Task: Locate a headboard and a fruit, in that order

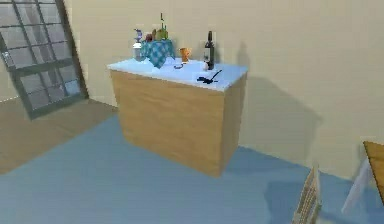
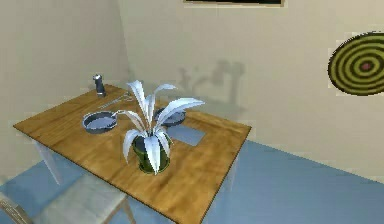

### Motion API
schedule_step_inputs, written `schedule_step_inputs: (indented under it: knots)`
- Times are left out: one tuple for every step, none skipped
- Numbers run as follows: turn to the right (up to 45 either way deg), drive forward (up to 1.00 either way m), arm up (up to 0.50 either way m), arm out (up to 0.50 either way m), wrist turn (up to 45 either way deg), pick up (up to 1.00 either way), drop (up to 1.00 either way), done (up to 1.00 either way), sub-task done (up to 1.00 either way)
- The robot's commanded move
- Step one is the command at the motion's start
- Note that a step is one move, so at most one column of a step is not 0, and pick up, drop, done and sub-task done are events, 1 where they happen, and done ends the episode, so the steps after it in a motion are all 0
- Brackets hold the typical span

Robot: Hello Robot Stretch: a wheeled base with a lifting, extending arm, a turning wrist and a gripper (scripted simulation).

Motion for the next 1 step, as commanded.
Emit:
schedule_step_inputs:
  knots:
    - [3.0, 0.0, 0.0, 0.0, 0.0, 0.0, 0.0, 0.0, 0.0]
